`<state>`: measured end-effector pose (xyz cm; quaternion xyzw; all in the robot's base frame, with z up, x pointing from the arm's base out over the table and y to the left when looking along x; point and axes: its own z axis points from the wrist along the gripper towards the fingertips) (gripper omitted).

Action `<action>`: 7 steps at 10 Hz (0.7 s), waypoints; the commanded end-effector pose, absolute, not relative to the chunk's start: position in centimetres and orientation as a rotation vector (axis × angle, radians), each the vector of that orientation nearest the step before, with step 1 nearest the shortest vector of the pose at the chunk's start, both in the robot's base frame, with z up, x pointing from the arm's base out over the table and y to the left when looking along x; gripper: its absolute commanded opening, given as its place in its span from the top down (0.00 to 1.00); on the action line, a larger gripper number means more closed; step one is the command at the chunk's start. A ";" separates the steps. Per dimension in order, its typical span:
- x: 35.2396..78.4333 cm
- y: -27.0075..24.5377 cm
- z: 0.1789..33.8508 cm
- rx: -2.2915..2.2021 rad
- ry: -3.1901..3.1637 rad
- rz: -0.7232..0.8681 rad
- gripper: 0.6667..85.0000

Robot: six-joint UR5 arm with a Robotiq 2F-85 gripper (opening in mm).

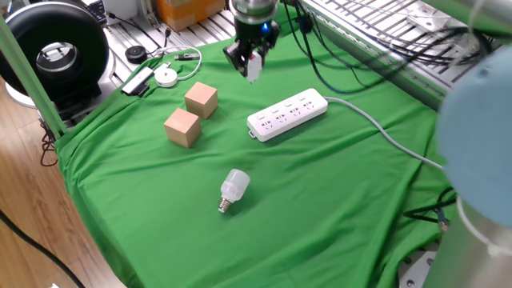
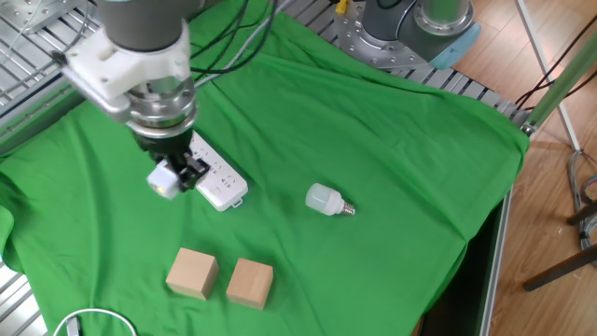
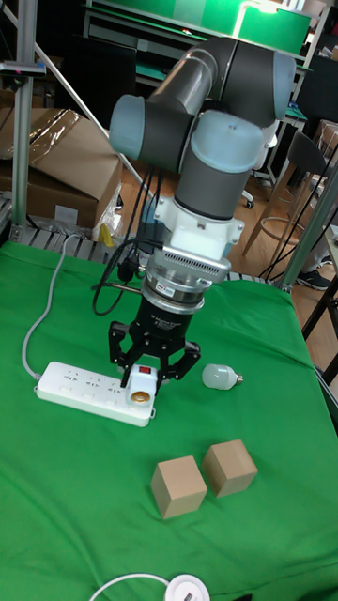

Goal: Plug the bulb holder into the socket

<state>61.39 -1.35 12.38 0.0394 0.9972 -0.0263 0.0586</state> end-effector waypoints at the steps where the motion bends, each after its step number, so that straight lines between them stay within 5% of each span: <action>1: 58.8 0.5 11.8 0.238 2.986 -0.015 1.00; 7: 57.4 2.0 11.8 0.286 3.034 0.080 1.00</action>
